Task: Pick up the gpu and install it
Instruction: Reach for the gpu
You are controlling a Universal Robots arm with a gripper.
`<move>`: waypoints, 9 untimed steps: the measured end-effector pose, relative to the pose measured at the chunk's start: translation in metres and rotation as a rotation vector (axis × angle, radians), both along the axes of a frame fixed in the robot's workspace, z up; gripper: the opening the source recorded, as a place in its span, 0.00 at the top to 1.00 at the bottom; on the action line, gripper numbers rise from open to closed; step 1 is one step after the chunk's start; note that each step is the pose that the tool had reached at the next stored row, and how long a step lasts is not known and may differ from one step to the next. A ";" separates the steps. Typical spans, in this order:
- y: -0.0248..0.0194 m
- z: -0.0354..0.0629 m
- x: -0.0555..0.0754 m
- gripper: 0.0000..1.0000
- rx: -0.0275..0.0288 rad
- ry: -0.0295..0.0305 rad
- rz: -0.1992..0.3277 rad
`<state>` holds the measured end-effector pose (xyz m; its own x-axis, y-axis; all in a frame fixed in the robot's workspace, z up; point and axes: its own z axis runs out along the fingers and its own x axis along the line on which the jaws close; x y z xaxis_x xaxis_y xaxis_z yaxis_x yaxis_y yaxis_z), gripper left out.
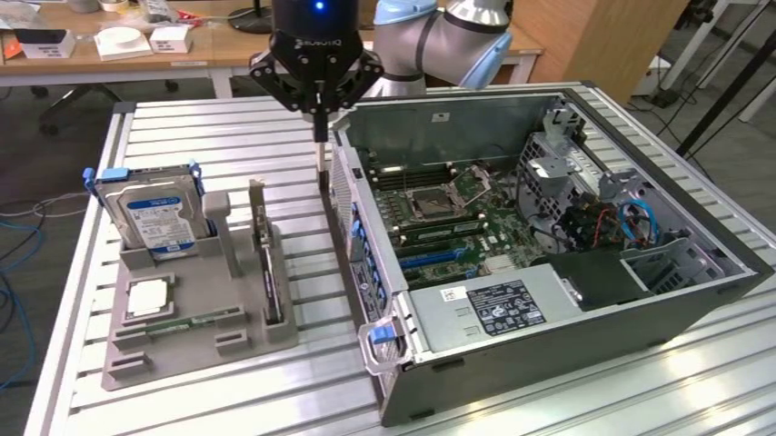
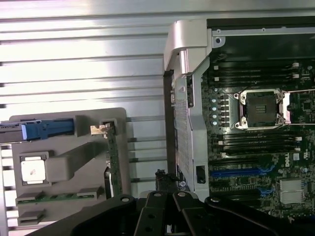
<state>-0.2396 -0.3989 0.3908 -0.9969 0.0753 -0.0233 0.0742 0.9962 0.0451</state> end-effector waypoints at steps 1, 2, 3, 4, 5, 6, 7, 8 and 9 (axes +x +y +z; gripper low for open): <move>0.0000 0.0000 -0.001 0.89 0.0000 -0.0001 0.000; 0.0000 0.0000 -0.001 0.89 0.0000 0.0000 0.000; 0.0000 0.0000 -0.002 0.89 0.0000 0.0001 0.000; 0.0000 -0.0001 -0.002 0.89 0.0000 0.0000 0.000; 0.0000 -0.0001 -0.003 0.89 0.0000 0.0000 0.000; 0.0000 -0.0001 -0.004 0.89 0.0000 0.0000 0.000; 0.0000 -0.0002 -0.004 0.89 0.0000 0.0000 0.000; 0.0000 -0.0002 -0.005 0.89 0.0000 0.0000 0.000; 0.0000 -0.0002 -0.005 0.89 0.0000 0.0000 0.000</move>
